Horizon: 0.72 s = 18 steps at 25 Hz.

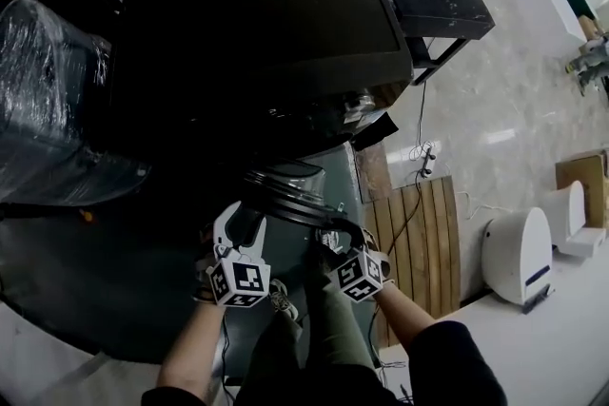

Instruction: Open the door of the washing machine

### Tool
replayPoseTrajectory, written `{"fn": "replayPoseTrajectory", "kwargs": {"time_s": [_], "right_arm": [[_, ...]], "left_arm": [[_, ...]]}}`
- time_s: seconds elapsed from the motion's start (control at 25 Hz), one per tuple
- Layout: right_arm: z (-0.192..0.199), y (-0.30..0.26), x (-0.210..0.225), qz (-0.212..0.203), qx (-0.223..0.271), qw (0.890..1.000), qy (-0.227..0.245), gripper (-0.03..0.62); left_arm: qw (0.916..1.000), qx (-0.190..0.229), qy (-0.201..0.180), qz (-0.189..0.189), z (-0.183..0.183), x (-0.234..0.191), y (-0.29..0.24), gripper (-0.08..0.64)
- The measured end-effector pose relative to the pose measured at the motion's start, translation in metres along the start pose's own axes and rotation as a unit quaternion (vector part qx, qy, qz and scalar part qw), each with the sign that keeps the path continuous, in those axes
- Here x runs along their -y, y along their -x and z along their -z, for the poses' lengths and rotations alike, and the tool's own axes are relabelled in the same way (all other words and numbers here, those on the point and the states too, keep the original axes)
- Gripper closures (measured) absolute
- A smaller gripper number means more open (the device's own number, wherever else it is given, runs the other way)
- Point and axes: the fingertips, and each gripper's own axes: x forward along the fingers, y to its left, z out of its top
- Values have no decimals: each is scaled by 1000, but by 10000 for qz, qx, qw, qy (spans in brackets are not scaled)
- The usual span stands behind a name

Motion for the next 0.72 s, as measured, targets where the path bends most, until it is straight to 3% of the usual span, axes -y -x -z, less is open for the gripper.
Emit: {"fn": "replayPoseTrajectory", "kwargs": {"time_s": [0.28, 0.52, 0.6, 0.72], "right_arm": [[-29, 47, -64, -104, 364, 9987, -344, 318], [-44, 65, -101, 0, 500, 9961, -731, 318], [-49, 69, -111, 53, 529, 9956, -766, 318], [-55, 71, -127, 69, 580, 9952, -787, 318]], "left_arm": [[9947, -114, 1017, -39, 42, 22, 51, 344], [9848, -149, 1693, 347, 70, 42, 89, 342], [9776, -270, 2038, 452, 86, 47, 97, 333], [9586, -409, 2781, 461, 112, 43, 116, 328]]}}
